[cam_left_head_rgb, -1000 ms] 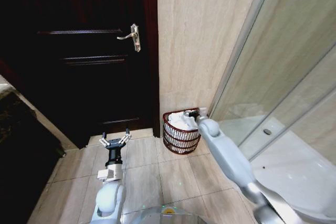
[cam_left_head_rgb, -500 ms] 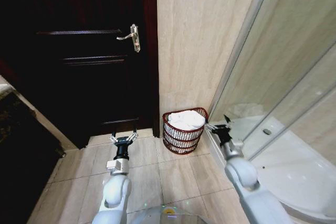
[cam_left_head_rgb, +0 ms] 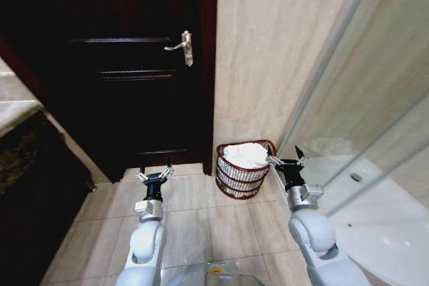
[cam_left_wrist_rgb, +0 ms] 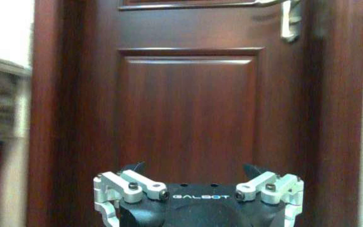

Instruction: Discard the used towel into the hamper.

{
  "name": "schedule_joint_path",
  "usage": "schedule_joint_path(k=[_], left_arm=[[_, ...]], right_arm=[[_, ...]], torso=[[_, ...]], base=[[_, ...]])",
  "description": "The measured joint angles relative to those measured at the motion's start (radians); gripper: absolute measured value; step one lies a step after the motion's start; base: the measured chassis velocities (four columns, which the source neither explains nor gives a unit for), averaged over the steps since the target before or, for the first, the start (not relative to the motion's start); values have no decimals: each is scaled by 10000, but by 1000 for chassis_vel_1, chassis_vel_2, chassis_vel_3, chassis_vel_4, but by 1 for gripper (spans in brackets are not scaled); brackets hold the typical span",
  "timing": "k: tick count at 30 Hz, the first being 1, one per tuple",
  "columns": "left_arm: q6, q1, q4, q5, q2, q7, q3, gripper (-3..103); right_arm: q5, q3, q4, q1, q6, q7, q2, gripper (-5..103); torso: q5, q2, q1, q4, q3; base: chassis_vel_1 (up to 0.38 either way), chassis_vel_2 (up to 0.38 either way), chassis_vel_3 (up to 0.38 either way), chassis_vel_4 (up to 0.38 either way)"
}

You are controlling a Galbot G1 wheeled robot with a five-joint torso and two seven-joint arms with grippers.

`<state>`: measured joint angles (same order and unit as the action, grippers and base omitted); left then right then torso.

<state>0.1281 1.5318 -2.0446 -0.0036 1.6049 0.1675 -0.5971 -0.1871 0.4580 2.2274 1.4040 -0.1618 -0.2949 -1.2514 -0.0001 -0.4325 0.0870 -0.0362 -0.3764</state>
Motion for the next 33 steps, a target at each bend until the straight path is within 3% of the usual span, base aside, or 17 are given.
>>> schedule_joint_path(k=[5,21,33], left_arm=[[-253,254,-265,52,3,341,-74,100],[-780,496,-841,145,-151,631,112,100],[-757,458,-809,87,-199,672,92,100]], right_arm=[[224,-25,81,108,148,0,-158,100],[289,402,590,537,271,11,-512,100],[8,358,1018,662,-92,-124,-243,100]], torso=[[0,-136,55,11,-78],[1,-910,372,6,-535],[0,-1335,543,4,-788]], base=[[21,17,20,15],[0,0,0,0],[0,0,0,0]])
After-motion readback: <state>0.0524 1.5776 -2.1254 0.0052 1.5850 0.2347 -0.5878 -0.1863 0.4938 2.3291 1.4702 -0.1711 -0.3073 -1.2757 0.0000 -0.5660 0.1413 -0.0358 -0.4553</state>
